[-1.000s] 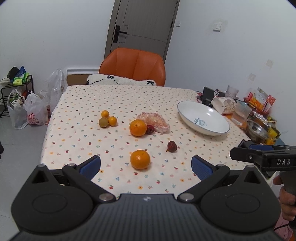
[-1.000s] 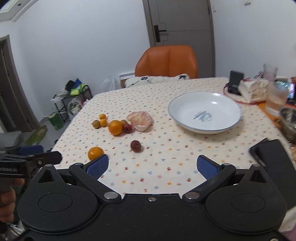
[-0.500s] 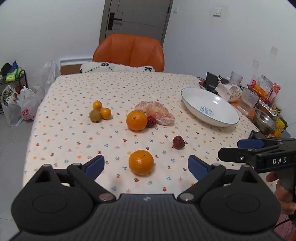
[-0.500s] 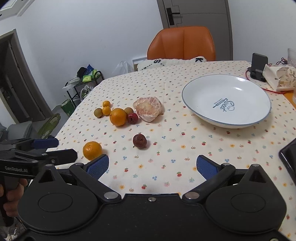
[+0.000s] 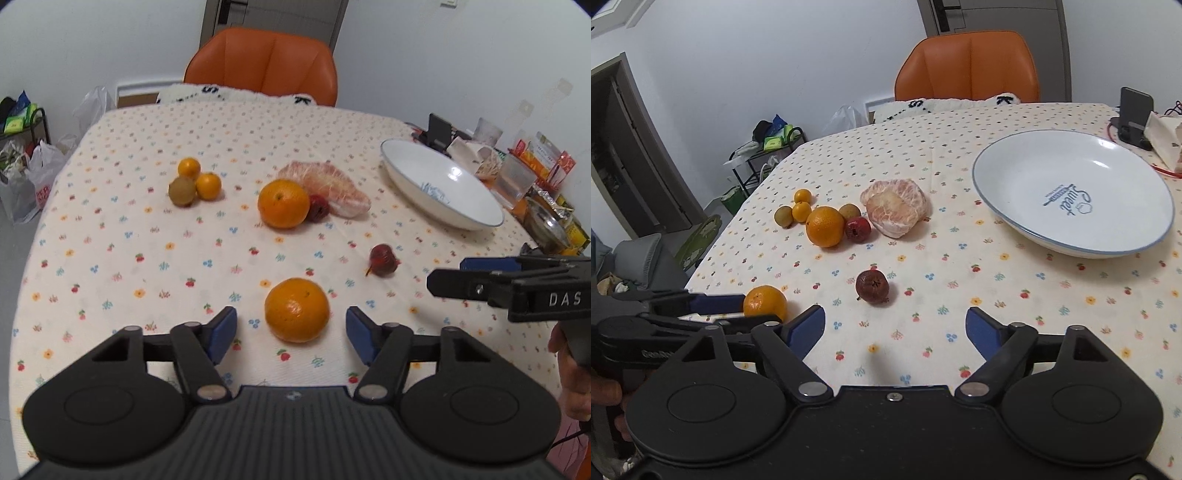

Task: Organize fruits
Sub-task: 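Grasp the orange with the left tool while the right tool grasps the red date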

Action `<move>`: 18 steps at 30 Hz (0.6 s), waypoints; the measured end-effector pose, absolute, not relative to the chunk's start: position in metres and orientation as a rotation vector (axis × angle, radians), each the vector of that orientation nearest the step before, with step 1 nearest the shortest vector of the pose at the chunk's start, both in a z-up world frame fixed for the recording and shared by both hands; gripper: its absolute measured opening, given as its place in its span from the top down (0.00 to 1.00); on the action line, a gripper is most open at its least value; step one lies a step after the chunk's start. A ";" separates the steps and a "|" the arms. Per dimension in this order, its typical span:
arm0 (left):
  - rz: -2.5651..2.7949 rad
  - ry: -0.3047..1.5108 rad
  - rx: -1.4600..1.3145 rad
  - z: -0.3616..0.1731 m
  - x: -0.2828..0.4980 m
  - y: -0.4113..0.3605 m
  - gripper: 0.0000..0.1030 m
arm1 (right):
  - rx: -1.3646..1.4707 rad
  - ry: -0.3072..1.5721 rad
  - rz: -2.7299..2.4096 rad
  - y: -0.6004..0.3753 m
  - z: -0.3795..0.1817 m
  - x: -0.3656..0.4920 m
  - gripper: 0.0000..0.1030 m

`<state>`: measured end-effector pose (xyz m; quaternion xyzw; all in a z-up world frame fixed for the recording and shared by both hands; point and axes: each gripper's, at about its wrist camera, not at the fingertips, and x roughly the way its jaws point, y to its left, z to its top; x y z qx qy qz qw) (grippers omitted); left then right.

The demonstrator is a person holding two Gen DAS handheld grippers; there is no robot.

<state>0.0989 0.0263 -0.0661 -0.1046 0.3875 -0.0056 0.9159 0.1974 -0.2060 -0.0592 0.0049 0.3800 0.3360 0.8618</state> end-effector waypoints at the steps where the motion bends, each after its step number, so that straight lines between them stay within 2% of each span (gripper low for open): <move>1: -0.009 0.790 -0.209 -0.066 0.099 0.026 0.41 | 0.012 0.795 0.709 -0.204 -0.060 0.199 0.25; 3: -0.004 0.791 -0.205 -0.066 0.100 0.026 0.43 | 0.016 0.797 0.721 -0.201 -0.062 0.202 0.28; 10: -0.026 0.783 -0.241 -0.066 0.100 0.029 0.64 | 0.000 0.812 0.751 -0.188 -0.068 0.208 0.34; 18: -0.009 0.763 -0.244 -0.063 0.096 0.032 0.64 | -0.022 0.803 0.750 -0.178 -0.072 0.213 0.48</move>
